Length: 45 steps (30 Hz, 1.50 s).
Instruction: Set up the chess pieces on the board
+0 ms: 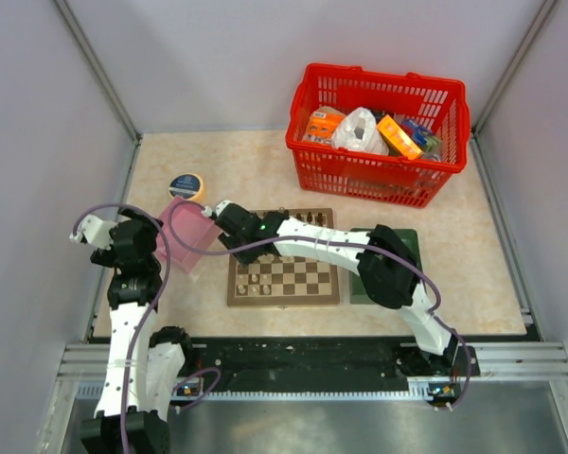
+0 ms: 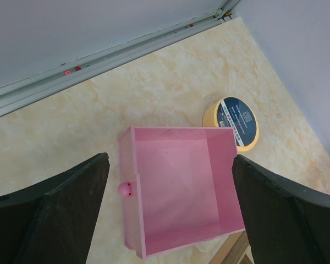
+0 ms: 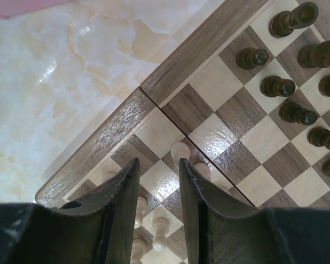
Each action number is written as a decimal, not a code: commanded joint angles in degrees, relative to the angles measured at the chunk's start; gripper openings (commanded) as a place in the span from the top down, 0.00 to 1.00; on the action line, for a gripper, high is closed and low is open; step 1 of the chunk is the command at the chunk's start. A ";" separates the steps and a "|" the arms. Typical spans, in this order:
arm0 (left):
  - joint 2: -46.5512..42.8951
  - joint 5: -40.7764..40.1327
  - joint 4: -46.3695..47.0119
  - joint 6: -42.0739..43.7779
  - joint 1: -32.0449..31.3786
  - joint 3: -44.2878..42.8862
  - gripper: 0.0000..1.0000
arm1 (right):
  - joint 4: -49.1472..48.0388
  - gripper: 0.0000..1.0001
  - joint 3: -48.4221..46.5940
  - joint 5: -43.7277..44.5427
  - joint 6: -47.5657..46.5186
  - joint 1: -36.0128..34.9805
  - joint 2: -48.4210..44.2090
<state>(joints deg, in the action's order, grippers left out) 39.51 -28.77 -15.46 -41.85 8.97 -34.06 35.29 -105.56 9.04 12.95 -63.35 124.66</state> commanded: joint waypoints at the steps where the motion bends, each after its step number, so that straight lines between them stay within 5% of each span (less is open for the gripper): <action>1: -0.48 -0.84 1.75 0.89 0.43 0.23 0.01 | 0.92 0.65 -4.31 1.77 -1.26 -0.10 0.76; 24: -0.48 -0.76 1.75 0.89 0.52 0.23 0.01 | 0.84 0.69 -3.69 1.86 -0.12 0.60 2.25; 45: -0.57 -0.76 1.49 0.89 0.61 -0.13 0.01 | 0.92 0.88 -3.43 0.81 -0.12 0.60 0.85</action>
<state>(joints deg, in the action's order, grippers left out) 39.51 -28.97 -15.46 -41.78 9.13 -34.04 36.51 -107.04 10.44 12.62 -63.18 126.65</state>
